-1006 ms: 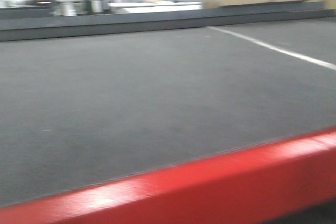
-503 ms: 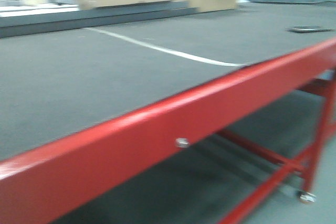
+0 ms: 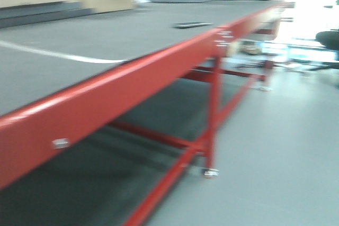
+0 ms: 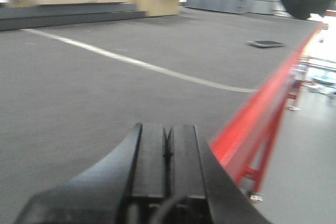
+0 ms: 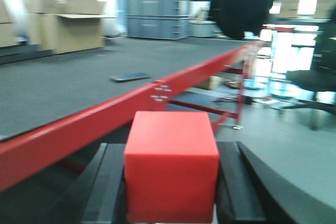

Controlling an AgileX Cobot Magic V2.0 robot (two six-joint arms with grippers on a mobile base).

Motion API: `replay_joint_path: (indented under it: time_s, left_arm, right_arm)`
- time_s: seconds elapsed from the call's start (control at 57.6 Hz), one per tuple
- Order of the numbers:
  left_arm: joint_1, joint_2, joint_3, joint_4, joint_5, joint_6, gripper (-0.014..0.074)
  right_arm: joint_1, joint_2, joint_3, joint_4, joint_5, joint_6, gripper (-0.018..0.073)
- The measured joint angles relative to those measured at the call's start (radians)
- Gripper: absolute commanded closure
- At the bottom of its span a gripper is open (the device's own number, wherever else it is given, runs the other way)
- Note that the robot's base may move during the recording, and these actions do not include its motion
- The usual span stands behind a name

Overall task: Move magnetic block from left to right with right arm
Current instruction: 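Drive the base past the red-framed table holding the cube in the right gripper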

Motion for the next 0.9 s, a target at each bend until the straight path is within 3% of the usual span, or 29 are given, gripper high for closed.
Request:
replay_joint_path:
  time_s: [0.902]
  left_arm:
    - [0.0,0.0,0.0,0.0,0.0,0.0,0.0713]
  right_arm:
    - [0.0,-0.002,0.0,0.0,0.0,0.0,0.0265]
